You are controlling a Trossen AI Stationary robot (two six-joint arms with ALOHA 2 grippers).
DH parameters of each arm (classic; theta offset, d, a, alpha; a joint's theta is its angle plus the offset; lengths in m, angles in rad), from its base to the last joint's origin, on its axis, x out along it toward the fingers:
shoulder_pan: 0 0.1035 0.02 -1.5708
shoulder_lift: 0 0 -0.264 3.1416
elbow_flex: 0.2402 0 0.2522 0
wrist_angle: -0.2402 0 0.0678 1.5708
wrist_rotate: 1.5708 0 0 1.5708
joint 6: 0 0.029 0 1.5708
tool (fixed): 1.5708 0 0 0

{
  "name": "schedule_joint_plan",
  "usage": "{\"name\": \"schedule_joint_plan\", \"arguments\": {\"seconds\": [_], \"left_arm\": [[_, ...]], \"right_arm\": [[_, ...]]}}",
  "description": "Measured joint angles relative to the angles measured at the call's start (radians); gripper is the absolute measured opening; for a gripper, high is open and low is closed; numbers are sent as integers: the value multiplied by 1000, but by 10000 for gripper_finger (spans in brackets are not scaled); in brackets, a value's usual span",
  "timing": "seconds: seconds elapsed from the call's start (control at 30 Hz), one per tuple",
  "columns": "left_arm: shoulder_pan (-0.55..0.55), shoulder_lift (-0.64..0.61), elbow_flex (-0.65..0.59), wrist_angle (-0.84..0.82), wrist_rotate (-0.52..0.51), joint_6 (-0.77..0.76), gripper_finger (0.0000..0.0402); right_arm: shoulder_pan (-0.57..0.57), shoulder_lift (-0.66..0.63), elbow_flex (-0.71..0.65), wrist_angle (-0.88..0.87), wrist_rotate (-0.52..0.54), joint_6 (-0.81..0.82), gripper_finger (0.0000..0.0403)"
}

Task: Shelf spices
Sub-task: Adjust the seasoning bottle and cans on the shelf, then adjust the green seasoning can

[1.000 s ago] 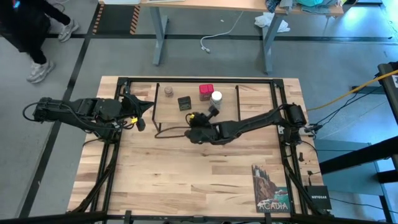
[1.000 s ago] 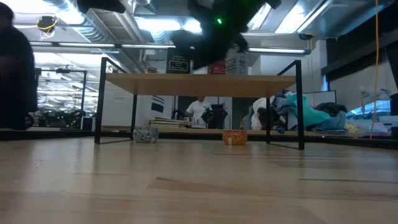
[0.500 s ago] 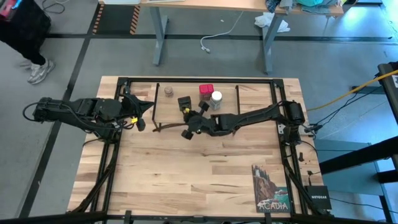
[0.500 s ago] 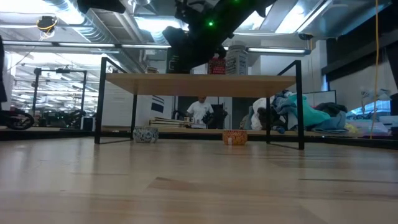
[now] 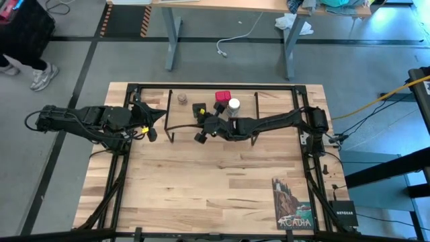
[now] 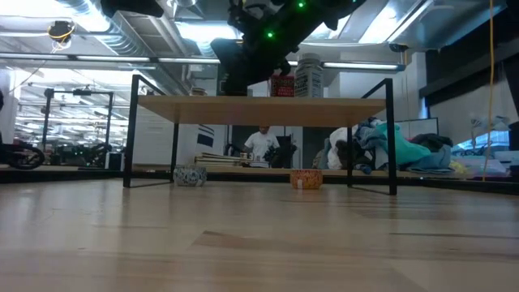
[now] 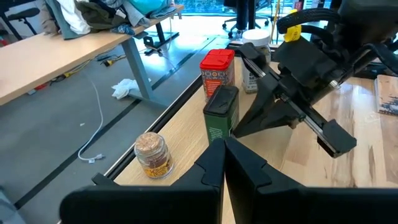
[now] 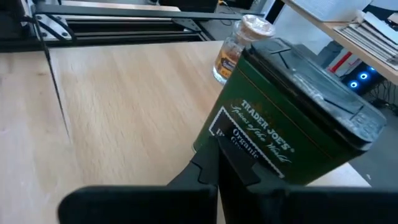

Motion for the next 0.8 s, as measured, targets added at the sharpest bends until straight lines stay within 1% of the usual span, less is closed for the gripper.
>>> {"name": "schedule_joint_plan", "arguments": {"seconds": [0.47,0.53,0.6,0.73,0.8], "left_arm": [[0,0,0,0,0,0,4],[0,0,0,0,0,5,4],[0,0,0,0,0,8,4],[0,0,0,26,0,26,4],[0,2,0,39,0,33,4]], "right_arm": [[-44,0,0,53,-6,-30,0],[-43,0,0,58,-29,-30,0],[-42,0,0,94,-74,-46,0],[-16,0,0,233,-221,-98,0],[2,0,0,308,-253,-127,0]]}}
